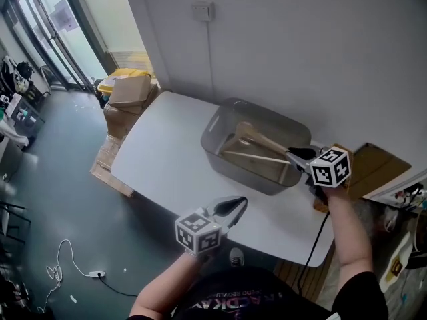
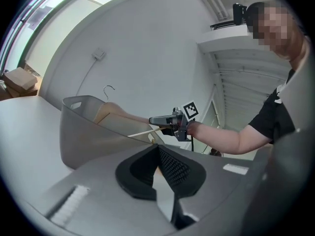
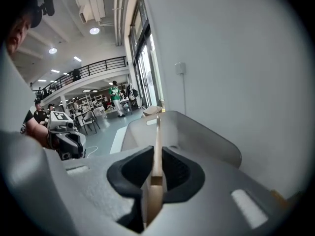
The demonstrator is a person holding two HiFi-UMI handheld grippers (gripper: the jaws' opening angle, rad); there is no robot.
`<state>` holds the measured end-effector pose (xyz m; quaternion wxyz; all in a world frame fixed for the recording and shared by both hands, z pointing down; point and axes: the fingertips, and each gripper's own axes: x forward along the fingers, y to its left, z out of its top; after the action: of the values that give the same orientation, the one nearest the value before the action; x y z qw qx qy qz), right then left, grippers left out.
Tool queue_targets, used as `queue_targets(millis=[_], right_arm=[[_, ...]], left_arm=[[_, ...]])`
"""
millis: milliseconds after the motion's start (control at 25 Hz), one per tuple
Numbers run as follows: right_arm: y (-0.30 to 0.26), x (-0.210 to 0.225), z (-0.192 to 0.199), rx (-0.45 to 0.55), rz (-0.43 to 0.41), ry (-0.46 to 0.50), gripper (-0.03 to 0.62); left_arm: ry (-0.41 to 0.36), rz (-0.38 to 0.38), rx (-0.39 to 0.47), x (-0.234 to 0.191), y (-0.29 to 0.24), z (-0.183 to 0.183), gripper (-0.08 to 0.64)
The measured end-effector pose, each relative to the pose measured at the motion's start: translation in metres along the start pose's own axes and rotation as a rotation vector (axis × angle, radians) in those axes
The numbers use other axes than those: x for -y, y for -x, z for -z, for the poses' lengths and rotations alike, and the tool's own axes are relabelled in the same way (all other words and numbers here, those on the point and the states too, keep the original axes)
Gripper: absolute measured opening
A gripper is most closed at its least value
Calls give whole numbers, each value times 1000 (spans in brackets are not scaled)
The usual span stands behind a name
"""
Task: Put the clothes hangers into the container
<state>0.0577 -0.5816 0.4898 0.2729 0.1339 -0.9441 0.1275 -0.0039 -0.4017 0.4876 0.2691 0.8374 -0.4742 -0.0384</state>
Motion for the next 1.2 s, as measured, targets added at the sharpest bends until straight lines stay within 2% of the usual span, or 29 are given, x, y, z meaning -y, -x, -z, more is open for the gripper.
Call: queue_targets(millis=[280, 400, 640, 800, 920, 1200], right_arm=[[-9, 19, 9, -63, -18, 55, 58], [-8, 20, 20, -107, -14, 114, 60], [-7, 8, 37, -153, 0, 221, 63], [-9, -7, 44, -195, 4, 321, 87], [-8, -15, 46, -188, 25, 358, 91], [-8, -11, 48, -201, 102, 342, 91]], left_arm=[[6, -44, 7, -5, 3, 11, 2], [9, -49, 10, -5, 2, 15, 2], [9, -43, 14, 2, 2, 19, 2], [16, -37, 16, 6, 4, 23, 2], [18, -32, 16, 8, 7, 25, 2], [17, -20, 14, 9, 19, 27, 2]])
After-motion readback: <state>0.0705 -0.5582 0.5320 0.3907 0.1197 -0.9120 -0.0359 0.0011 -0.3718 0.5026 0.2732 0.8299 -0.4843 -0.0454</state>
